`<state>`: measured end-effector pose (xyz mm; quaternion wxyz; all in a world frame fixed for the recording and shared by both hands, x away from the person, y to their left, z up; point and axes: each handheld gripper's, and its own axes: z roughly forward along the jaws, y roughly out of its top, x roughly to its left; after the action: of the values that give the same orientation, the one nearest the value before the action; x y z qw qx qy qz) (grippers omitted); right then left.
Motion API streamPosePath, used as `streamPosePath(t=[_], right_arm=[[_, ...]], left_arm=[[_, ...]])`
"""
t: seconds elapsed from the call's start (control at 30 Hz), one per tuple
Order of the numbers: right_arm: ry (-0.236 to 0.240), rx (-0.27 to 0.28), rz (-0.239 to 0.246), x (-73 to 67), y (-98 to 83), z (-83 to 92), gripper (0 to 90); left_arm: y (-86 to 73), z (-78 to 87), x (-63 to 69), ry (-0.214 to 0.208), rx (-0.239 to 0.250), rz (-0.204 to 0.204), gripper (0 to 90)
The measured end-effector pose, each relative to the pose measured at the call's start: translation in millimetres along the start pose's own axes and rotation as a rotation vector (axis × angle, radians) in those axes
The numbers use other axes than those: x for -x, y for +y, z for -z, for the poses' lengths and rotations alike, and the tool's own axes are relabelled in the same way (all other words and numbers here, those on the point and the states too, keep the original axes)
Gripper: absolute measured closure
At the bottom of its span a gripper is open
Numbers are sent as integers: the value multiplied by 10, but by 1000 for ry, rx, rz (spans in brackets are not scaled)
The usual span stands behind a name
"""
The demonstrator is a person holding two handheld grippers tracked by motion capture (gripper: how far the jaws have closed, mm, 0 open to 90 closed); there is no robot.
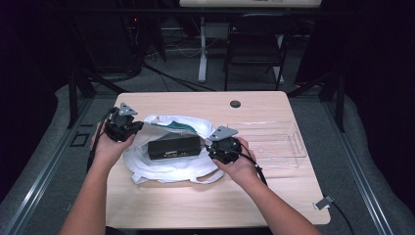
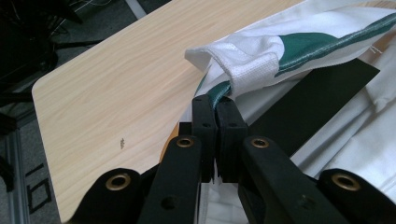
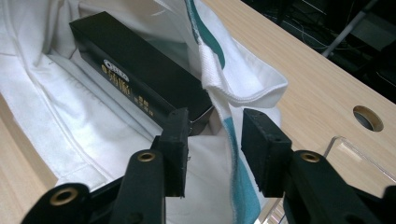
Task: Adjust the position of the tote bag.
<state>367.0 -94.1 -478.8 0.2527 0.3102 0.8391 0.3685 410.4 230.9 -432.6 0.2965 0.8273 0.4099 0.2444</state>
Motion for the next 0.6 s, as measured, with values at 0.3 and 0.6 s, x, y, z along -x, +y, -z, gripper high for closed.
streamPosePath(t=[0.3, 0.6], right_arm=[[-23, 0, -2, 30, 16, -11, 819], [-38, 8, -27, 85, 12, -64, 898]], left_arm=[[57, -48, -37, 3, -11, 1, 884], [88, -182, -91, -5, -27, 23, 885]])
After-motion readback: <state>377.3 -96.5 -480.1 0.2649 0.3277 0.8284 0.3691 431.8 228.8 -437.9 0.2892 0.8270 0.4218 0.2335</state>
